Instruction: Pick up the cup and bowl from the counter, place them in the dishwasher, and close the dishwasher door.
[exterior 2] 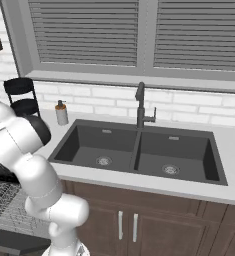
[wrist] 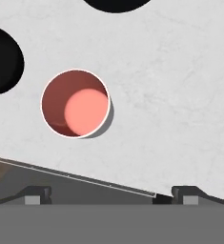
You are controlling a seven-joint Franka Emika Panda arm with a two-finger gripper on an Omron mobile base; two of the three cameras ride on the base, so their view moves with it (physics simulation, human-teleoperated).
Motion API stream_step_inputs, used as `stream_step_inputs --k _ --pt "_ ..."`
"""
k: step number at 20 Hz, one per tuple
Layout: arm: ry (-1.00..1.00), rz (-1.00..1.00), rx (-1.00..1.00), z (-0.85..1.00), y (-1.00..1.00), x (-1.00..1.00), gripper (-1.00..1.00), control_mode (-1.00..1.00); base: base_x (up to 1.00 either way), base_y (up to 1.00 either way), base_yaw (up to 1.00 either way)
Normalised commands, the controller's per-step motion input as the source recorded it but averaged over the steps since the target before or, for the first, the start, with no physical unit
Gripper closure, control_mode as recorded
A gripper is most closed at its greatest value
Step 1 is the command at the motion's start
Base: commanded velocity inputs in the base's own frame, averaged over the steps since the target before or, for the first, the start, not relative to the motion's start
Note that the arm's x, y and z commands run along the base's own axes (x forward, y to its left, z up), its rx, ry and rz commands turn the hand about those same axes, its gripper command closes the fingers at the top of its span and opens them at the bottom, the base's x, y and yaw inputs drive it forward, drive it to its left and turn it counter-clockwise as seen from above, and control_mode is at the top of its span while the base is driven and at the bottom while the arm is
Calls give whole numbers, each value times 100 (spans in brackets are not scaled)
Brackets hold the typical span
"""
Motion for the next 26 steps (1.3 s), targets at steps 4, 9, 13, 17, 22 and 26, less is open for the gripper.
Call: stream_step_inputs --k 4,9,13,17,22,26 --pt "0 0 0 -31 0 0 -100 -100 0 0 0" --pt "0 0 0 -4 0 9 -100 -100 0 0 0" --pt "0 0 0 0 4 26 -100 -100 0 0 0" --pt "0 0 0 0 13 25 -100 -100 0 0 0" --pt "0 0 0 0 11 5 -100 -100 0 0 0" --pt "0 0 0 -1 10 7 -100 -100 0 0 0"
